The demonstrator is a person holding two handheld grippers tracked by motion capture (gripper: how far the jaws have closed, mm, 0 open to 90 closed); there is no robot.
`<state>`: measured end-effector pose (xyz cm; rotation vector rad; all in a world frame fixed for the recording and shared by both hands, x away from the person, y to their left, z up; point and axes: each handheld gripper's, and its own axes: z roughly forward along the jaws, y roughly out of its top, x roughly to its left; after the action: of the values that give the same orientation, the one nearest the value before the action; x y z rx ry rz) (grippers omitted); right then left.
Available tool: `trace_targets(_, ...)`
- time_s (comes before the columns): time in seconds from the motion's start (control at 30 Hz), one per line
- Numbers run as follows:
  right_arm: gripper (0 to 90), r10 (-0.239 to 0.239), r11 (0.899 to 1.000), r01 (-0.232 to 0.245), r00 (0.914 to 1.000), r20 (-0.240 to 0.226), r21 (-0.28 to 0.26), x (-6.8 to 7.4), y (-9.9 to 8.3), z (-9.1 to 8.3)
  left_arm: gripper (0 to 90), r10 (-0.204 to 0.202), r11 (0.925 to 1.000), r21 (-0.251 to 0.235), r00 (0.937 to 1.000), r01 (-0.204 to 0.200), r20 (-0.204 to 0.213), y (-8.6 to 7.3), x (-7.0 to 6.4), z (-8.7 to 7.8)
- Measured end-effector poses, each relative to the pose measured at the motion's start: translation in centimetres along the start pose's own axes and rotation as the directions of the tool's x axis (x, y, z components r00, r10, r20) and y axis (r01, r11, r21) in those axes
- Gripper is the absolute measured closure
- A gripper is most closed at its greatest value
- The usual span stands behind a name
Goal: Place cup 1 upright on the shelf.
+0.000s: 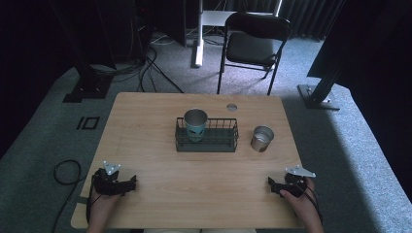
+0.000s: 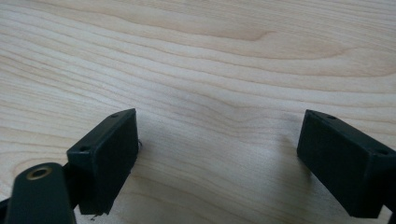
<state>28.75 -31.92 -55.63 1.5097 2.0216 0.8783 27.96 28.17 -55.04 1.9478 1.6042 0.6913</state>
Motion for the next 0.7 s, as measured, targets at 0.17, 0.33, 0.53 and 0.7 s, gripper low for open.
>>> trace_targets(0.17, 12.3, 0.0, 1.0, 0.0, 1.0, 0.0, 0.0, 0.0, 0.0, 0.0, 1.3, -0.04, 0.9992, 0.005, 0.9992, 0.04, -0.007, -0.07, 0.1, 0.02)
trace_targets(0.33, 12.3, 0.0, 1.0, 0.0, 1.0, 0.0, 0.0, 0.0, 0.0, 0.0, 1.3, -0.09, 0.9959, -0.008, 0.9958, 0.09, -0.014, -0.45, 0.26, 0.01)
trace_targets(0.53, 12.3, 0.0, 1.0, 0.0, 1.0, 0.0, 0.0, 0.0, 0.0, 0.0, 1.3, -0.078, 0.9969, -0.011, 0.997, 0.078, -0.002, -0.61, 0.33, -0.08)
trace_targets(0.7, 12.3, 0.0, 1.0, 0.0, 1.0, 0.0, 0.0, 0.0, 0.0, 0.0, 1.3, -0.068, 0.9976, -0.012, 0.9977, 0.068, 0.008, -0.65, 0.46, -0.11)
